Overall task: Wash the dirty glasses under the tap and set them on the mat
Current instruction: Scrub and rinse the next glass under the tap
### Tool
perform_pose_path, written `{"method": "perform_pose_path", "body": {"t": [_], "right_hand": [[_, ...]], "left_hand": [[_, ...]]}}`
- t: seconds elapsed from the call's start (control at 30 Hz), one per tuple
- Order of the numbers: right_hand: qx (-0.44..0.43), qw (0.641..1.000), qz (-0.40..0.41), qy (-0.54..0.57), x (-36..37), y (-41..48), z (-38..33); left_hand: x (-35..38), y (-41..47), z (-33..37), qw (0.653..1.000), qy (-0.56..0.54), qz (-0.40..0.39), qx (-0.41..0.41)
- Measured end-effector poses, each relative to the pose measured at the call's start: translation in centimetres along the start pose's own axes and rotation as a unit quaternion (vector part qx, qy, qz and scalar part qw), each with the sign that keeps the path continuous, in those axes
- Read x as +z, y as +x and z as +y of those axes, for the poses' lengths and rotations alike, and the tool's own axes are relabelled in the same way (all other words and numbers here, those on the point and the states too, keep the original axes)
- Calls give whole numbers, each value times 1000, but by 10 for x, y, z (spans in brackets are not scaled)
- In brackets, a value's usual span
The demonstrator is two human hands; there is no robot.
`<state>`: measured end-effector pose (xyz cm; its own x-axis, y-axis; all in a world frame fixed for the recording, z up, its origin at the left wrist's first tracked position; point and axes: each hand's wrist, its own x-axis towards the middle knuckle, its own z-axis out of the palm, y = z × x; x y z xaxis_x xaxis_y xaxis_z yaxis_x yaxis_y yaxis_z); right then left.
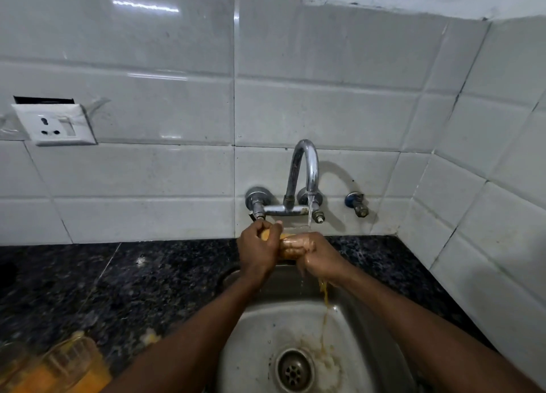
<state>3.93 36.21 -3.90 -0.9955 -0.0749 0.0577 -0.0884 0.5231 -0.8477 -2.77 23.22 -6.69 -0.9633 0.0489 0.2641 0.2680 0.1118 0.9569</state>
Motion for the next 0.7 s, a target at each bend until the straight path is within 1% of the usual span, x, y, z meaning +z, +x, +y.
{"method": "perform_pose_path", "body": {"t": [0.03,0.07,0.1,0.13,0.17,0.2,0.23,0.27,0.3,0.33,0.37,0.4,0.43,0.47,0.5,0.53,0.57,0.6,0.63,0.67,0.7], "right_hand": [[-20,1000,-9,-20,0,-1,-4],[-46,997,-25,-53,-1,-2,-5],[-58,994,-37,-79,-4,-4,-8],[-60,993,-46,-89,-6,-5,-8],[-60,993,-51,-88,-7,-4,-6],[-48,995,-52,-74,-7,-1,-5],[-38,998,-46,-37,-6,-1,-6],[-14,999,-30,0,-5,2,-4],[-6,1000,-12,20,-5,2,-4],[-8,1000,-9,5,-6,3,-5],[-15,1000,-23,-16,-6,1,-8],[-37,997,-46,-50,-5,0,-9],[-48,994,-65,-74,-5,-4,-8],[-41,992,-86,-77,-4,-6,-5],[-21,994,-92,-63,-2,-8,-4],[-16,996,-74,-44,0,-7,-2],[-6,999,-45,-19,2,-5,-1],[11,1000,-18,16,2,-1,0],[30,999,-11,41,0,0,-1],[40,998,-19,55,0,0,-3],[29,998,-38,41,-2,-1,-5]], "left_hand": [[0,4,0,999,1,-9,-52],[0,7,4,990,4,-49,-132],[-2,9,9,970,11,-102,-218],[-5,9,16,953,17,-142,-268],[-6,10,15,952,16,-153,-264],[-5,11,12,968,9,-134,-214],[-4,12,8,987,6,-97,-131],[-5,9,6,996,6,-76,-47],[-5,7,4,998,4,-64,13],[-4,7,1,998,2,-54,30],[-5,9,1,998,5,-54,-10],[-6,12,4,993,8,-75,-88],[-7,13,7,976,21,-114,-186],[-11,12,11,952,30,-157,-263],[-11,12,11,944,33,-175,-279],[-10,10,9,954,23,-164,-248],[-7,9,6,978,13,-119,-170],[-6,5,6,995,14,-69,-78],[-5,1,7,999,23,-34,-7],[-4,0,4,999,38,-19,18],[-4,3,6,998,46,-29,-23]]}}
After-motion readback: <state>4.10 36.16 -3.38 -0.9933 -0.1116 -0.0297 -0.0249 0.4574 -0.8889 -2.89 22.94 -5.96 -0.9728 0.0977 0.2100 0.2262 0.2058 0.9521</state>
